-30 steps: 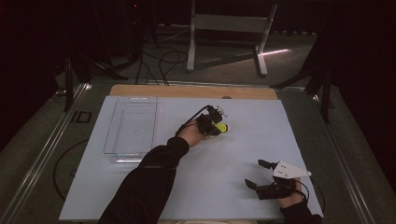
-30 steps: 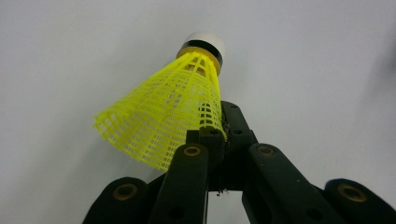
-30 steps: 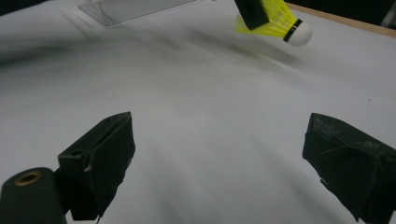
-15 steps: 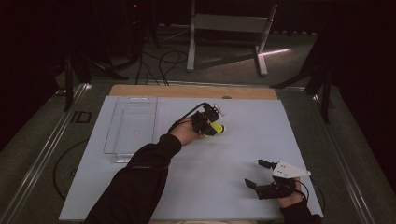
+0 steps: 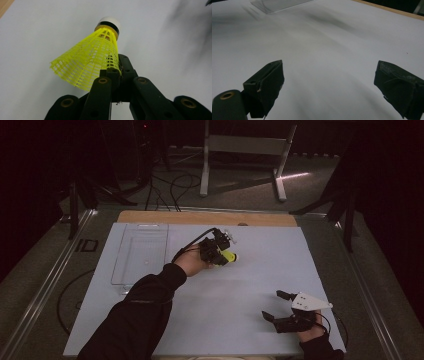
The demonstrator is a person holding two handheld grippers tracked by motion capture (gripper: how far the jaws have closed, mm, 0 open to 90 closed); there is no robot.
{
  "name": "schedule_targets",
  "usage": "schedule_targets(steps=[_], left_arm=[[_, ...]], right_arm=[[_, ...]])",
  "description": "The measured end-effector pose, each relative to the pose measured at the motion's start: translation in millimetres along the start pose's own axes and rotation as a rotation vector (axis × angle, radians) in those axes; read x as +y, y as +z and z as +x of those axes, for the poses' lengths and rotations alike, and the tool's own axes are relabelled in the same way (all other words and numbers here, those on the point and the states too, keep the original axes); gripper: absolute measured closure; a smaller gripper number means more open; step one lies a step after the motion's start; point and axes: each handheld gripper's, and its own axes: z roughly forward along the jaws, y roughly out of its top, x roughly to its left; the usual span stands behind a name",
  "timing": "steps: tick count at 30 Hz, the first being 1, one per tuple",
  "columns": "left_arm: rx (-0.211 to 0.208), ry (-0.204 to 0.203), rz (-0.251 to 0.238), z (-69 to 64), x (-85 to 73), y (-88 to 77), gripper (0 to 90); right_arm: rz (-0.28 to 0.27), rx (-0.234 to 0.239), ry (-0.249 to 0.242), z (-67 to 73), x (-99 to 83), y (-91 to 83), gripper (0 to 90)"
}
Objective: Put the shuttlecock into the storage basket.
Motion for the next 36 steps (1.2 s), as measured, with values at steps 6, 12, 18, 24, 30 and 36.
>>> schedule_targets(steps=[6, 12, 18, 24, 30, 36], left_arm=[[0.022, -0.002, 0.002, 1.7, -7.6, -10.0, 90.0], [0.036, -0.019, 0.004, 3.6, -15.3, -20.1, 90.0], [0.042, -0.015, -0.015, 4.8, -26.0, -33.3, 90.0], [0.051, -0.013, -0.015, 5.3, -36.1, -45.0, 90.0], [0.048, 0.008, -0.024, 6.0, -45.0, -57.1, 90.0], [0.049, 0.022, -0.028, 9.4, -55.6, -68.5, 90.0]], right_arm=[[0.0, -0.002, -0.002, -0.1, 0.3, -0.5, 9.2], [-0.002, -0.001, -0.001, 0.4, 0.5, -0.9, 9.2], [0.0, -0.001, -0.002, 0.6, 0.7, -0.8, 9.2], [0.005, -0.002, -0.003, 0.8, 0.8, -0.1, 9.2], [0.006, -0.001, -0.002, 0.6, 0.6, 0.5, 9.2], [0.007, -0.003, -0.003, 0.7, 0.9, 0.5, 9.2]])
